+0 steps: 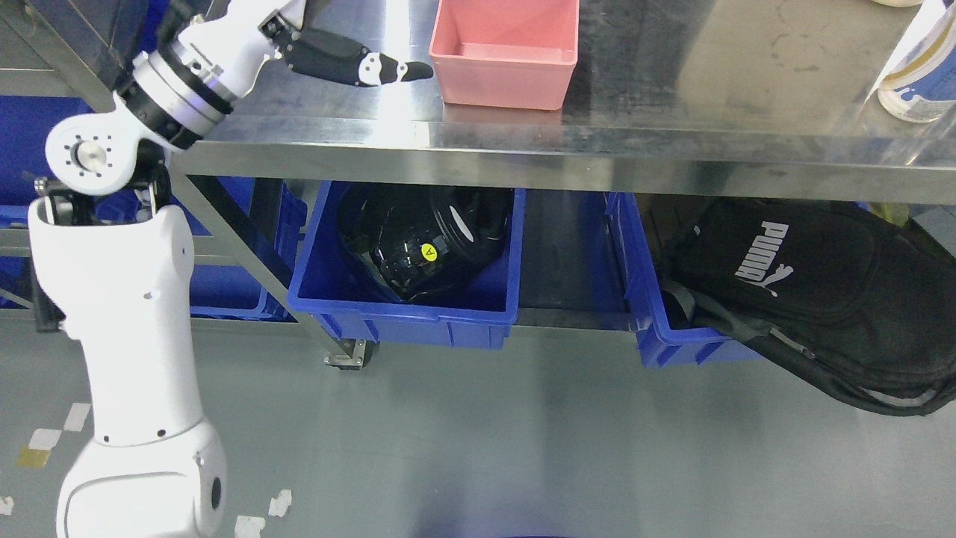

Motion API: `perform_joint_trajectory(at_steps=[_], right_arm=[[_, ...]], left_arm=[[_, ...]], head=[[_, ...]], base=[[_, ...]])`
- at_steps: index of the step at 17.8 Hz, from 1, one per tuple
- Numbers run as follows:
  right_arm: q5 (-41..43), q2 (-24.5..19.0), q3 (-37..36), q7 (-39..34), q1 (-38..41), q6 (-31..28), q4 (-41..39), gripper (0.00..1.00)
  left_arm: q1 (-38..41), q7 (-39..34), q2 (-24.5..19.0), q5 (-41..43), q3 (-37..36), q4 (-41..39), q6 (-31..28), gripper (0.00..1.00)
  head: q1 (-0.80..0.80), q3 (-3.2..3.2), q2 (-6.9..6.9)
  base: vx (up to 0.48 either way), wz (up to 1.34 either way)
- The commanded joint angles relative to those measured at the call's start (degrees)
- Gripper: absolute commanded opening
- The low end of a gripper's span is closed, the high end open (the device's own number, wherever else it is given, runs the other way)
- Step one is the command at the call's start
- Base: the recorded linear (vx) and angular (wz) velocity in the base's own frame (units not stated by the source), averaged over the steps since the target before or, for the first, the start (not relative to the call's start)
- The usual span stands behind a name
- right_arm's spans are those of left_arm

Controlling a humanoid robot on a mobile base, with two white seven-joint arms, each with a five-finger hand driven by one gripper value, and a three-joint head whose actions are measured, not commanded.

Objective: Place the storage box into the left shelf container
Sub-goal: 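Reach the left hand to the pink box's near edge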

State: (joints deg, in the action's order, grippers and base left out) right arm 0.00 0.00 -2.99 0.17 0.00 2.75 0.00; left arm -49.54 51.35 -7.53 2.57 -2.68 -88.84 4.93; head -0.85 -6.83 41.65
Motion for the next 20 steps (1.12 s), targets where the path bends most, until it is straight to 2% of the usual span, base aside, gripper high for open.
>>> perform_joint_trajectory(at_steps=[1, 6, 13, 15, 20], right_arm=[[1.23, 1.0, 0.0, 0.01, -0.18, 0.07, -1.0, 1.0], [1.23, 1.0, 0.0, 0.01, -0.18, 0.07, -1.0, 1.0], [1.23, 1.0, 0.0, 0.01, -0.27, 0.15, -1.0, 1.0], [1.23, 1.0, 0.0, 0.01, -0.18, 0.07, -1.0, 1.0], [1.23, 1.0, 0.0, -0.08, -0.18, 0.15, -1.0, 1.0]], left_arm=[[-12.76, 1.56, -9.18, 4.63, -19.81, 12.54, -0.62, 0.99], [-13.57, 6.92, -6.89, 8.23, -23.34, 16.77, -0.97, 0.98], [-13.74, 7.28, -4.96, 8.77, -23.34, 18.52, -2.11, 0.94], [-14.01, 7.19, -3.38, 8.85, -23.34, 19.58, -5.0, 0.93], [-16.29, 7.45, 0.05, 12.55, -23.34, 24.15, -5.72, 0.91]], head=[[0.0, 0.0, 0.0], [0.0, 0.0, 0.0], [0.0, 0.0, 0.0], [0.0, 0.0, 0.0], [0.0, 0.0, 0.0]], base=[[0.0, 0.0], [0.0, 0.0], [0.0, 0.0], [0.0, 0.0], [0.0, 0.0]])
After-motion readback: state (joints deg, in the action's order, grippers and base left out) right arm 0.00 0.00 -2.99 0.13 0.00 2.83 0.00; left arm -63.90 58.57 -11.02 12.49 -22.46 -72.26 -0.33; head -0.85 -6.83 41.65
